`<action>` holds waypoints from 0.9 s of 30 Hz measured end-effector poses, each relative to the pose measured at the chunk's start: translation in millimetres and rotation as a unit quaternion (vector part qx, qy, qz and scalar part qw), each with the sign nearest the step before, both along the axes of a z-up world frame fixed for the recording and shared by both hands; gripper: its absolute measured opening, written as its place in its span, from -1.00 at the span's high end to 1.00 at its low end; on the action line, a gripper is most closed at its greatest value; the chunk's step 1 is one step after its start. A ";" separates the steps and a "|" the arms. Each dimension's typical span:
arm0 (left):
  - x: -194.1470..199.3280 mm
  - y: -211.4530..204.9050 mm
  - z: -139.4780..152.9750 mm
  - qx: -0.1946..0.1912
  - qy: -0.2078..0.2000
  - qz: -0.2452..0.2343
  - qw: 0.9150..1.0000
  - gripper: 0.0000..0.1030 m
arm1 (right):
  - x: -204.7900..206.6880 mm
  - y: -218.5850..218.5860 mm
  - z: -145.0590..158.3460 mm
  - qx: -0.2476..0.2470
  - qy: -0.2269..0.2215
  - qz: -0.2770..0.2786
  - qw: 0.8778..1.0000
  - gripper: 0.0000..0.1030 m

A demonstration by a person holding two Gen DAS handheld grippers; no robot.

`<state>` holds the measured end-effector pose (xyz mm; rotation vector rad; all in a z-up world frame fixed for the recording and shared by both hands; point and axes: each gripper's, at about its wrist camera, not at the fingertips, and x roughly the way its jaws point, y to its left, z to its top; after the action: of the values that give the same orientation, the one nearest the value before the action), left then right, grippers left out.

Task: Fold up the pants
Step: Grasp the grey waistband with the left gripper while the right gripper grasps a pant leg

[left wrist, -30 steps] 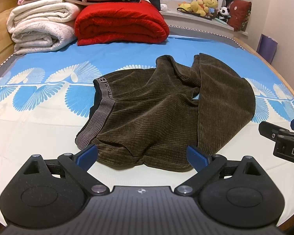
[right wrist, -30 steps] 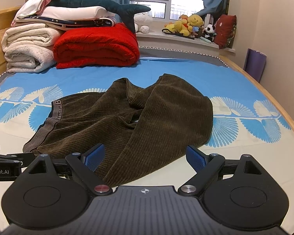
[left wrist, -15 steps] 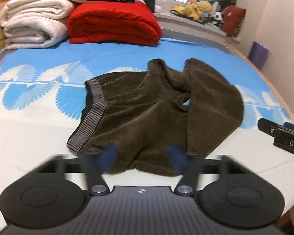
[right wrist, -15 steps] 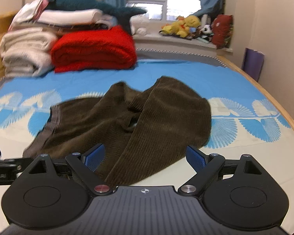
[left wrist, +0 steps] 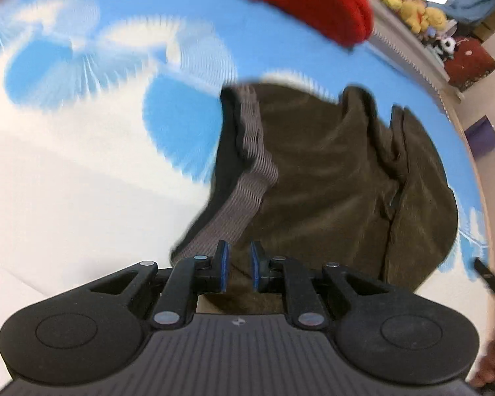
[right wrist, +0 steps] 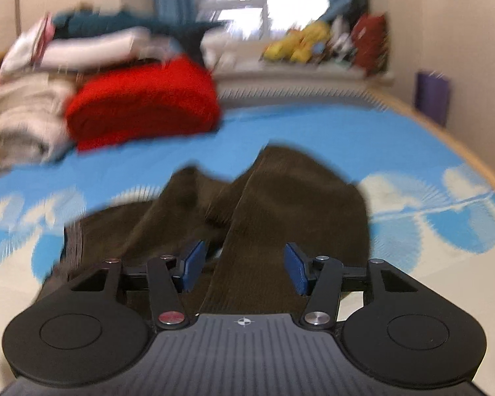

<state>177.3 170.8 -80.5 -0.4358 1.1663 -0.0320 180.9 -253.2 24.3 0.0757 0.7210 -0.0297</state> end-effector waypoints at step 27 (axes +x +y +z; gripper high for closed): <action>3.6 -18.7 -30.9 0.070 -0.019 -0.101 0.992 0.84 | 12.8 -30.9 -34.3 0.030 0.118 0.011 0.993 0.87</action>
<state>180.9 152.1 -111.4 -0.1920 1.1630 -0.1329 193.7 -284.1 -10.0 0.1229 0.9590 0.0049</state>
